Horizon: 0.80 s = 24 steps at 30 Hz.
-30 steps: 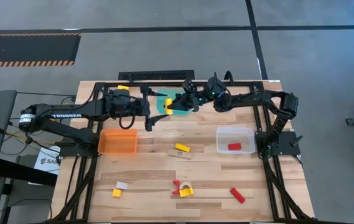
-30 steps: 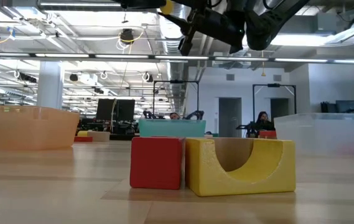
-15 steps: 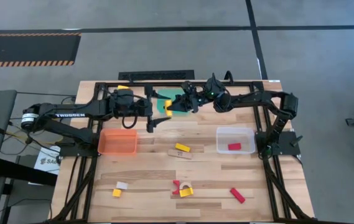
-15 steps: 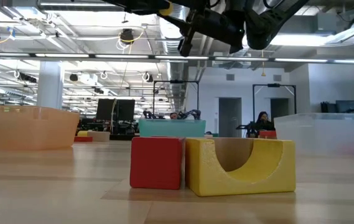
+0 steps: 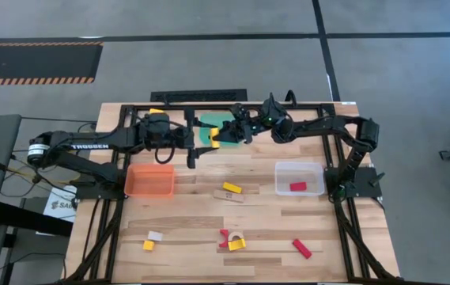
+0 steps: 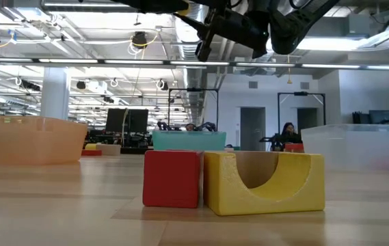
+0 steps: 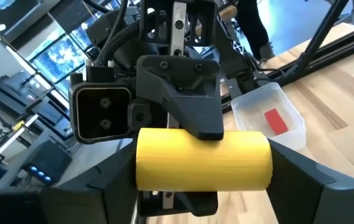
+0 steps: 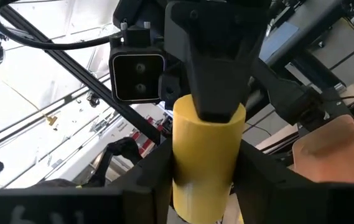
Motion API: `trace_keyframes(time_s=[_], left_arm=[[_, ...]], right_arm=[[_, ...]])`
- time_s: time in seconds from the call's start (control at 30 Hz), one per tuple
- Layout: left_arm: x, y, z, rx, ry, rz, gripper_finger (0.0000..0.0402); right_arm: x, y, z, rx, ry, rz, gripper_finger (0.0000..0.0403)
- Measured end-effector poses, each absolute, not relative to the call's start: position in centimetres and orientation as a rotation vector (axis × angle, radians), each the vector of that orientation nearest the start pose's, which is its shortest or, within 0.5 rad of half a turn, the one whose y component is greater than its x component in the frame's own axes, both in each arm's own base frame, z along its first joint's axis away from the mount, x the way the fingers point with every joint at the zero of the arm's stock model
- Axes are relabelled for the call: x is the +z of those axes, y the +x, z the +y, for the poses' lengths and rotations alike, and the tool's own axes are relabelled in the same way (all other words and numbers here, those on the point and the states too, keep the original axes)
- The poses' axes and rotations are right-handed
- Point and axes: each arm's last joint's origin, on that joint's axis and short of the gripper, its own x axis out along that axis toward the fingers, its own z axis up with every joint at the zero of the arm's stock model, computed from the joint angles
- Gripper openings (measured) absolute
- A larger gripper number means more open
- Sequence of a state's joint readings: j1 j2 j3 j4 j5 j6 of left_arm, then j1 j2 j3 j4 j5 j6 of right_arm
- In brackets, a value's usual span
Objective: Sort & place blocks by color
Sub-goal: Put the yellow block into the orange bin
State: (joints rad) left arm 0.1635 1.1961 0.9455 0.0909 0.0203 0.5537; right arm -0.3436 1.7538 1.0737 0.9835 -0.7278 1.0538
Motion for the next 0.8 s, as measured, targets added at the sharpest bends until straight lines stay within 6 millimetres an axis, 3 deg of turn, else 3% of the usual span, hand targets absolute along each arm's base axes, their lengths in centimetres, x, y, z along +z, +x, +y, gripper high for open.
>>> trace_keyframes(time_s=[0.17, 0.37, 0.6, 0.8], left_arm=[[33.6, 26.0, 4.4, 0.140, 0.496, 0.202, 0.0255], [34.8, 22.9, 3.9, 0.159, 0.330, 0.237, 0.0255], [32.9, 17.3, 2.9, 0.227, -0.157, 0.569, 0.0263], [30.2, 13.9, 2.4, 0.473, -0.609, 0.924, 0.0265]], right_arm=[[28.2, 36.2, -12.3, 0.449, 0.874, -0.046, 0.0207], [28.1, 35.2, -14.8, 0.398, 0.866, -0.064, 0.0243], [28.1, 34.3, -16.7, 0.350, 0.851, -0.086, 0.0238], [28.1, 34.0, -17.3, 0.330, 0.836, -0.097, 0.0233]])
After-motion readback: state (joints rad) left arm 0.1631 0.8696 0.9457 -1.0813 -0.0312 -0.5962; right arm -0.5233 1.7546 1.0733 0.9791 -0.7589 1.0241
